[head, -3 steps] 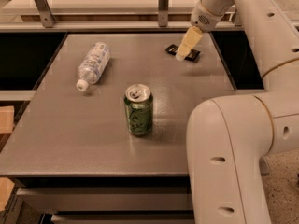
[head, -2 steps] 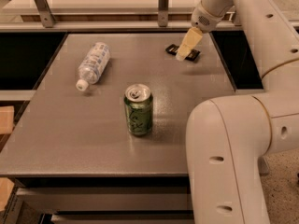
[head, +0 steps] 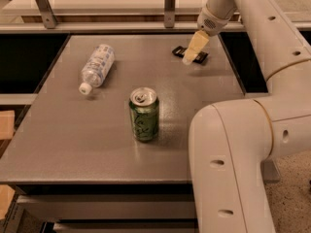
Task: Pick rxbar chocolate
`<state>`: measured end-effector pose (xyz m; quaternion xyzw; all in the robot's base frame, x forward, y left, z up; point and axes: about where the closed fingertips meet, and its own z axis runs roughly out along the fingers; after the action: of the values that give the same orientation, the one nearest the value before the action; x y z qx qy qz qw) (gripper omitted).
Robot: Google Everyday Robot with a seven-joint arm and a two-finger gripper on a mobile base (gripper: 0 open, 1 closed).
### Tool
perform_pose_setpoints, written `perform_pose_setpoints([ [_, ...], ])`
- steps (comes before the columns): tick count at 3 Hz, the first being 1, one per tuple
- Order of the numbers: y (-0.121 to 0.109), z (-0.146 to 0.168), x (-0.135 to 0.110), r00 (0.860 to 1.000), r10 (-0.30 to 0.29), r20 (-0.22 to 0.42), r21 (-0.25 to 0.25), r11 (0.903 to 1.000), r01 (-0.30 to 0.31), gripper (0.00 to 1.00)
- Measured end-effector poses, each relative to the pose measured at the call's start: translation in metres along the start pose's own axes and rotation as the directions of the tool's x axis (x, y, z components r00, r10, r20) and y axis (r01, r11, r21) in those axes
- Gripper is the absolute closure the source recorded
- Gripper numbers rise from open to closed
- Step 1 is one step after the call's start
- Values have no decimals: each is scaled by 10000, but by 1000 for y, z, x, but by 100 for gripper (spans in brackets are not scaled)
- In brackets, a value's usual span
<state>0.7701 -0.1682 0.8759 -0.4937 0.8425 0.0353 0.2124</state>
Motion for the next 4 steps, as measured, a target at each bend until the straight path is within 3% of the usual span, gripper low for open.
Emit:
perform_pose_setpoints([
  [4,-5,17,4,9963,34,-865,205,9998,-16,0],
])
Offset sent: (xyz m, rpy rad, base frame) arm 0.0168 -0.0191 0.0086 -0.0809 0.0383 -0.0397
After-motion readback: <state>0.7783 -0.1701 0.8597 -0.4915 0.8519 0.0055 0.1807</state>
